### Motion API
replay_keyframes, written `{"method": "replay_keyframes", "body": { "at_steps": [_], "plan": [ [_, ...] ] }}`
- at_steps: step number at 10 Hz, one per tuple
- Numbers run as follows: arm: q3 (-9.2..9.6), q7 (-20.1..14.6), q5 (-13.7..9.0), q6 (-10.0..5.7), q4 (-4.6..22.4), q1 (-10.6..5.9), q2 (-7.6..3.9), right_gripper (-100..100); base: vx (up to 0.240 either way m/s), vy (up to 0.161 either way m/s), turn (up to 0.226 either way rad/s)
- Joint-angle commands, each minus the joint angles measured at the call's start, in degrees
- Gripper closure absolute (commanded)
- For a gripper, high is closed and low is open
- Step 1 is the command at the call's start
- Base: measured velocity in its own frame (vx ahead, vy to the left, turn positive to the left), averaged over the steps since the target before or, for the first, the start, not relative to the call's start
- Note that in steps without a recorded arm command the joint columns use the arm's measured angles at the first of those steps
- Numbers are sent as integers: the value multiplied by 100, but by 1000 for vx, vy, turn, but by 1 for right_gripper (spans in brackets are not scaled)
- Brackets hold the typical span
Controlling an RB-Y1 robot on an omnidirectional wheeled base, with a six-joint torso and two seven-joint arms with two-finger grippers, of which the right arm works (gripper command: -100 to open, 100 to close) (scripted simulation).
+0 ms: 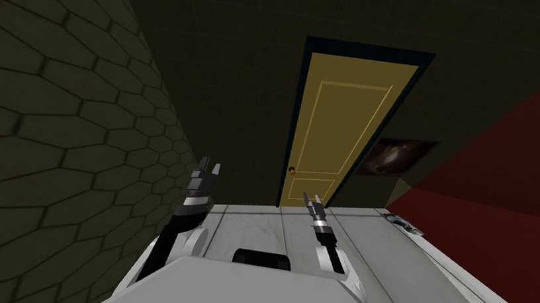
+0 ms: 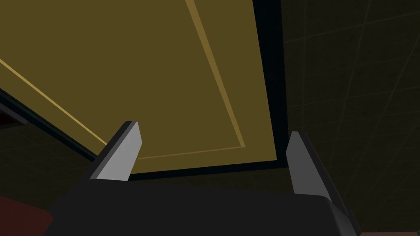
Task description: Pull the door open
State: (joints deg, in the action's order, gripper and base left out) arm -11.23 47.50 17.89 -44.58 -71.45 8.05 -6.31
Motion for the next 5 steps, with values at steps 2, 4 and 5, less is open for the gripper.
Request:
{"method": "replay_keyframes", "body": {
  "at_steps": [2,4,5],
  "plan": [
    [-70,234,79,-67,379,-133,-5,-100,70,-4,23],
    [-129,441,154,-112,689,-241,-12,-100,100,-22,31],
    [-156,534,187,-132,829,-290,-14,-100,93,-11,27]
  ]
}}
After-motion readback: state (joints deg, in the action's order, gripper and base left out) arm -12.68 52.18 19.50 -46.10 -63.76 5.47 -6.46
